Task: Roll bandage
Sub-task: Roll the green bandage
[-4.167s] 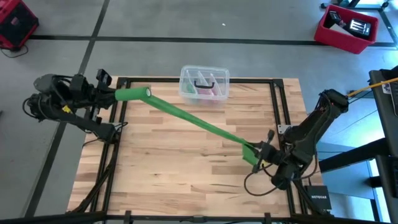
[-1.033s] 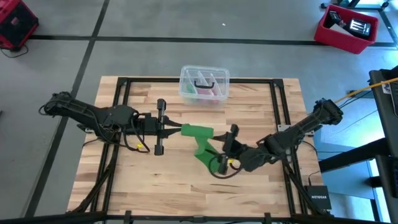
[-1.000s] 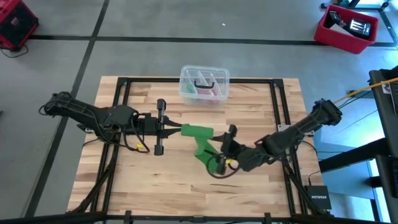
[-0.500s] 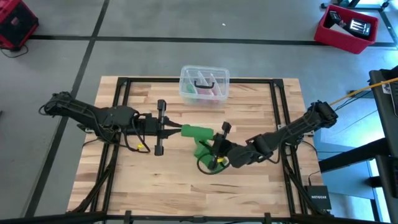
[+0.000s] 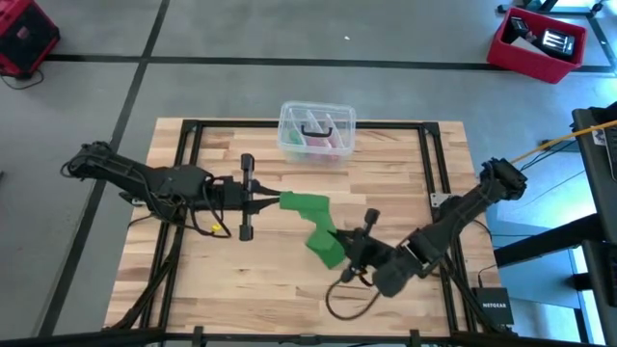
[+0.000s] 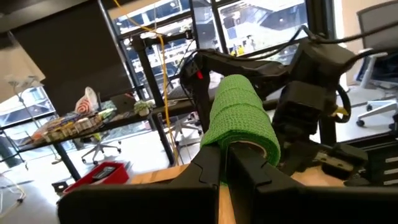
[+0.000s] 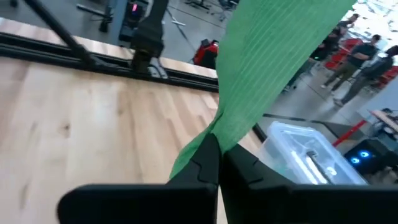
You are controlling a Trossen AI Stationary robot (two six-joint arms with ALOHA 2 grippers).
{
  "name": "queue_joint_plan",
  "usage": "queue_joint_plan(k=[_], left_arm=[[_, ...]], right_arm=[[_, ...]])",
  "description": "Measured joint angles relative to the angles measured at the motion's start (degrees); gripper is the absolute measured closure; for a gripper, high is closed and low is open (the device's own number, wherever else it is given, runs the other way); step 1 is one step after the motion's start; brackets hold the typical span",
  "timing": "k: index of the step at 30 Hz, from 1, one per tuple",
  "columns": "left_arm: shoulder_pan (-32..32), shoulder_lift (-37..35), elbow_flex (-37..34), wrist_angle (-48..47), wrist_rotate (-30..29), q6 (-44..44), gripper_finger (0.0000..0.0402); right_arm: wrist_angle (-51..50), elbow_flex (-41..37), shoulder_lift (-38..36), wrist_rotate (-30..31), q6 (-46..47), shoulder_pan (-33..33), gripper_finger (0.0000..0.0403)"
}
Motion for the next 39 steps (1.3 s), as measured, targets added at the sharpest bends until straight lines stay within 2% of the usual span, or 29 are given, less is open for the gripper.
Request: queue_joint_plan(k=[7, 11, 14, 20, 27, 30, 34, 36, 39], left_arm=[[0.0, -2.2, 0.0, 0.2, 0.0, -0.1, 0.04], [0.0, -2.1, 0.0, 0.8, 0.1, -0.2, 0.04], [0.0, -1.6, 0.0, 1.0, 0.2, -0.3, 0.04], [0.1, -0.6, 0.0, 2.6, 2.7, -0.7, 0.04], [0.0, -0.6, 0.0, 2.1, 4.1, -2.0, 0.04], [0.0, -0.6, 0.0, 2.0, 5.1, -2.1, 0.04], [0.0, -0.6, 0.0, 1.8, 5.3, -2.2, 0.04], [0.0, -0.6, 0.0, 1.8, 5.2, -2.2, 0.04], [0.0, -0.6, 0.0, 2.1, 5.2, -2.2, 0.04]], right_arm=[[-9.4, 0.0, -1.3, 2.0, 10.4, 4.0, 0.0401], [-7.5, 0.0, -1.6, 1.6, 9.4, 2.9, 0.0401], [-3.2, 0.0, -1.7, -1.9, 5.2, 0.4, 0.0401], [7.0, 0.0, -1.6, -13.2, -3.3, -6.3, 0.0396], [10.2, 0.0, -1.5, -17.1, -3.1, -10.5, 0.0375], [10.2, 0.1, -1.5, -18.7, -2.6, -10.9, 0.0349], [8.9, 2.2, -1.9, -19.0, -2.8, -10.0, 0.0287], [4.7, 4.2, -2.5, -18.2, -2.8, -8.8, 0.0253], [-6.8, 9.3, -3.2, -18.3, -0.2, -6.7, 0.0208]])
